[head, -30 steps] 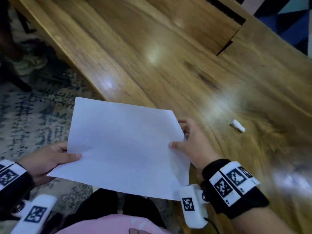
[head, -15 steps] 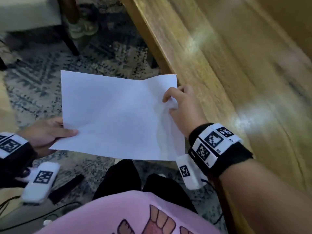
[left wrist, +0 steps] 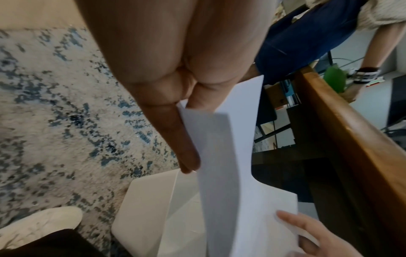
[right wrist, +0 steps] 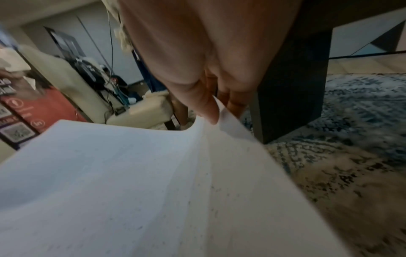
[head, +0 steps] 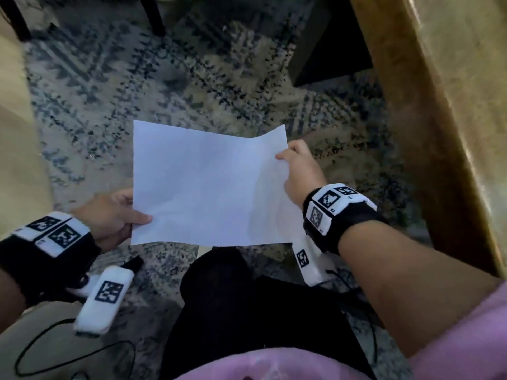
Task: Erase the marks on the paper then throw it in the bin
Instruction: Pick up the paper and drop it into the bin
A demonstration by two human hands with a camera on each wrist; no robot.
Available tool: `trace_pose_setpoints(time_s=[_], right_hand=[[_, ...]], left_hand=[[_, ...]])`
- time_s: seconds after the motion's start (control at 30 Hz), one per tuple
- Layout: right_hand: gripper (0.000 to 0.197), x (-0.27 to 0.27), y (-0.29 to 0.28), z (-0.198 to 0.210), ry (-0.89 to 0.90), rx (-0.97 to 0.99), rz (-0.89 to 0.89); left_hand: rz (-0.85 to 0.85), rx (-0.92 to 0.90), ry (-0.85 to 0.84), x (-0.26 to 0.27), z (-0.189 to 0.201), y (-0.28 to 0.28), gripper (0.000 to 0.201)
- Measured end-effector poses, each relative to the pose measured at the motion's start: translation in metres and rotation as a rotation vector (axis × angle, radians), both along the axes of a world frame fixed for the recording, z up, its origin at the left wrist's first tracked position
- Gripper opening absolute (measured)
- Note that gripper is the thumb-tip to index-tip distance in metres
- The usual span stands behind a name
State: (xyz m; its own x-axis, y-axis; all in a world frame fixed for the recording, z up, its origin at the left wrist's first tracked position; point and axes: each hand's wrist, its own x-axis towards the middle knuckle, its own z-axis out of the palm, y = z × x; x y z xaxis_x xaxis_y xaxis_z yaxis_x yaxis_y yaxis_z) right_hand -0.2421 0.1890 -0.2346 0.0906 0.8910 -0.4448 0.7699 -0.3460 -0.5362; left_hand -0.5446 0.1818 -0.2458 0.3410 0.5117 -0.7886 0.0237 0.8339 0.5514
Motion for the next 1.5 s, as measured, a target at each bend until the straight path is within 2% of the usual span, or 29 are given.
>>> trace_pose_setpoints(time_s=[0.17, 0.27, 0.37, 0.57, 0.7, 0.83, 1.0, 1.2, 1.27, 1.33, 1.43, 1.5], right_hand=[[0.050, -0.014, 0.024, -0.077, 0.017, -0.172, 0.095], [0.053, -0.022, 0.032, -0.123, -0.001, -0.243, 0.177], [0.051, -0.024, 0.038, -0.158, -0.021, -0.278, 0.233], [0.040, -0.010, 0.037, -0.201, -0.003, -0.296, 0.136], [0.051, 0.003, 0.030, -0.206, -0.083, -0.369, 0.182], [0.063, 0.008, 0.016, -0.201, -0.078, -0.419, 0.093], [0.063, -0.019, -0.012, -0.186, 0.128, -0.325, 0.127], [0.068, -0.069, -0.030, -0.147, 0.387, -0.204, 0.361], [0.066, -0.076, -0.035, -0.153, 0.404, -0.208, 0.429], [0.066, -0.060, -0.038, -0.173, 0.343, -0.329, 0.360], [0.064, -0.027, -0.030, -0.193, 0.089, -0.565, 0.113], [0.066, -0.025, -0.023, -0.185, 0.042, -0.500, 0.074]], left_hand=[[0.063, -0.057, 0.140, -0.014, -0.048, 0.000, 0.039], [0.052, -0.102, 0.173, -0.011, -0.069, 0.005, 0.029], [0.062, -0.110, 0.189, 0.000, -0.086, 0.010, 0.026], [0.046, -0.077, 0.228, 0.020, -0.107, 0.009, 0.035], [-0.006, -0.050, 0.193, 0.028, -0.105, 0.003, 0.050], [0.027, -0.075, 0.131, 0.046, -0.098, -0.002, 0.037], [0.104, -0.162, 0.082, 0.069, -0.095, -0.004, 0.032], [0.181, -0.186, 0.041, 0.089, -0.096, -0.005, 0.034], [0.180, -0.183, 0.029, 0.094, -0.095, -0.006, 0.039], [0.205, -0.203, 0.008, 0.096, -0.093, -0.006, 0.044], [0.204, -0.238, -0.030, 0.093, -0.087, -0.007, 0.043], [0.202, -0.251, -0.033, 0.094, -0.087, -0.006, 0.043]])
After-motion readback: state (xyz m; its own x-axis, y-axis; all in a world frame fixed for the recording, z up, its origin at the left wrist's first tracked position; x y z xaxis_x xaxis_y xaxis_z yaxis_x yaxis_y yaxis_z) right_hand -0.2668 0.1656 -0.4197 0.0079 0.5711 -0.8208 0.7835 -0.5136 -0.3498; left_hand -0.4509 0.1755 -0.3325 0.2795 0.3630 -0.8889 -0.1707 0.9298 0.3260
